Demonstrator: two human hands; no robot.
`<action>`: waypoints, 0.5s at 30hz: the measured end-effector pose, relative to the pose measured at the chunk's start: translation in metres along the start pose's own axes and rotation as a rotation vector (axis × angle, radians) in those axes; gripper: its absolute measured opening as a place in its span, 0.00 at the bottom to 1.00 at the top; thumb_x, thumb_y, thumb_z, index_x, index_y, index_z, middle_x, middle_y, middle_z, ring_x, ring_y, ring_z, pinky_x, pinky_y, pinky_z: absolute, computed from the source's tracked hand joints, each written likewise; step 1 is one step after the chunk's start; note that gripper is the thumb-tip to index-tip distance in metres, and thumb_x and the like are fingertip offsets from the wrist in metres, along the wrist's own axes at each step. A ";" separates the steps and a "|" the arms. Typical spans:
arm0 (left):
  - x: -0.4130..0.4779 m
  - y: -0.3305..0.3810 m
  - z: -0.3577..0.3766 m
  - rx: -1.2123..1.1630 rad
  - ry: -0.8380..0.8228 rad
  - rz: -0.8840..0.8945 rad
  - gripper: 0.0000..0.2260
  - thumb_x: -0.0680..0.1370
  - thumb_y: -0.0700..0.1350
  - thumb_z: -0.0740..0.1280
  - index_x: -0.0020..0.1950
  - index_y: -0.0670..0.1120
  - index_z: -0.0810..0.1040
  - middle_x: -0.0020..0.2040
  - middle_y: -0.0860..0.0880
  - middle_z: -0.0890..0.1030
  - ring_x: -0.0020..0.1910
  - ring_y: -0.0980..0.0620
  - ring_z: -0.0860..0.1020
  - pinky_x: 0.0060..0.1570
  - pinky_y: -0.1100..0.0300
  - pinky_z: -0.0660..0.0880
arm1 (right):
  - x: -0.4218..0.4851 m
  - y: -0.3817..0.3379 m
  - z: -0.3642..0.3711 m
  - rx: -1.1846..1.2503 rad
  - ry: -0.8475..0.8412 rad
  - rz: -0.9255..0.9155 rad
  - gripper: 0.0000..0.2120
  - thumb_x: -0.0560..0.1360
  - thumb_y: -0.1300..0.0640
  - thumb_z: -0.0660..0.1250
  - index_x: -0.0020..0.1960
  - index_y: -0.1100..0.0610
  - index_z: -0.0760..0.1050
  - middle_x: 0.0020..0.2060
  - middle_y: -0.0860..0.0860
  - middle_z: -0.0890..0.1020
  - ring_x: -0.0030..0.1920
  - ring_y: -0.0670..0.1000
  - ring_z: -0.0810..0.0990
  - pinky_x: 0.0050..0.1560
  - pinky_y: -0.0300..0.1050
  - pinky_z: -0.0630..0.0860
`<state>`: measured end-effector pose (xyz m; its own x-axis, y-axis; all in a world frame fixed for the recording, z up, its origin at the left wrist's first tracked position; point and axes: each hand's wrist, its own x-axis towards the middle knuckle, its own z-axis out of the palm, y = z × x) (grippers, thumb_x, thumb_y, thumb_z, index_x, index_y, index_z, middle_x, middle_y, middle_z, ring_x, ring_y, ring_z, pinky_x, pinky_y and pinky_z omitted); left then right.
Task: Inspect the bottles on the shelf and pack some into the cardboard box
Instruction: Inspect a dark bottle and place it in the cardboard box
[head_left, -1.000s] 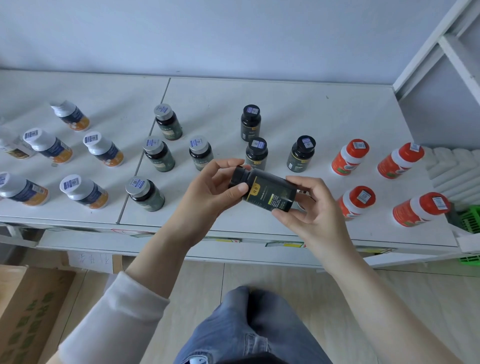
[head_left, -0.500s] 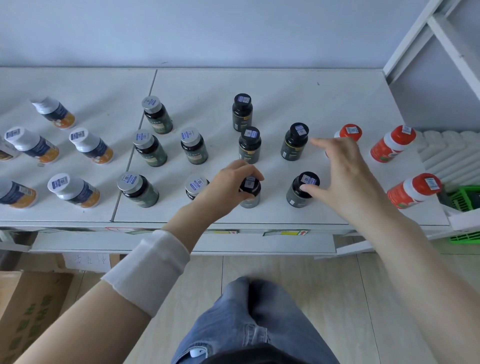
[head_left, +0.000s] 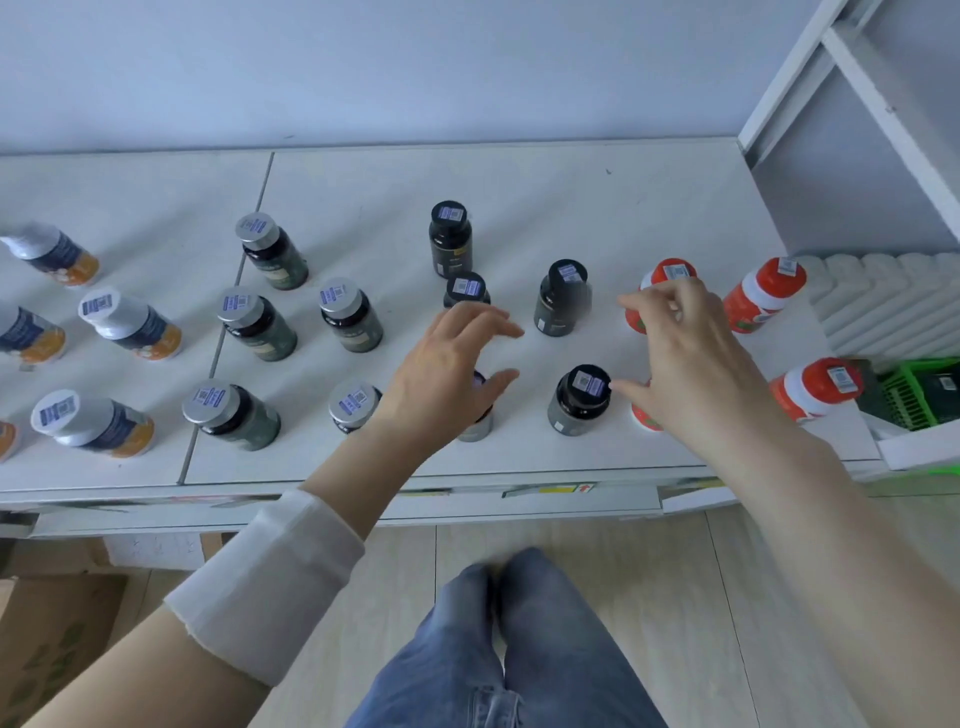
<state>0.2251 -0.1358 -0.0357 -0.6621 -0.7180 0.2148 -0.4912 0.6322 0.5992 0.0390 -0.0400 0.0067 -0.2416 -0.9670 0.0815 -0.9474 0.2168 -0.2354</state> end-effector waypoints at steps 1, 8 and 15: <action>0.015 0.008 0.003 0.000 0.030 -0.007 0.15 0.73 0.42 0.71 0.59 0.45 0.75 0.60 0.46 0.75 0.60 0.45 0.73 0.54 0.56 0.69 | 0.003 0.004 -0.001 0.005 0.004 0.003 0.33 0.63 0.62 0.77 0.64 0.63 0.68 0.59 0.64 0.69 0.58 0.65 0.69 0.49 0.60 0.72; 0.113 0.021 0.053 0.182 -0.148 -0.266 0.22 0.74 0.48 0.69 0.66 0.47 0.68 0.62 0.44 0.70 0.63 0.44 0.69 0.56 0.53 0.68 | 0.028 0.039 0.002 0.049 0.008 -0.050 0.30 0.64 0.59 0.77 0.62 0.63 0.70 0.55 0.63 0.72 0.54 0.64 0.73 0.45 0.54 0.74; 0.102 0.022 0.028 -0.462 0.044 -0.414 0.14 0.72 0.44 0.71 0.57 0.49 0.75 0.53 0.51 0.80 0.52 0.54 0.79 0.54 0.61 0.75 | 0.046 0.057 0.002 0.759 -0.144 0.223 0.26 0.72 0.50 0.68 0.67 0.51 0.65 0.57 0.47 0.74 0.49 0.46 0.79 0.46 0.33 0.74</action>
<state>0.1311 -0.1869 -0.0227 -0.4400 -0.8943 -0.0807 -0.3999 0.1148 0.9093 -0.0256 -0.0720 -0.0049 -0.3298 -0.9305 -0.1592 -0.4658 0.3071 -0.8299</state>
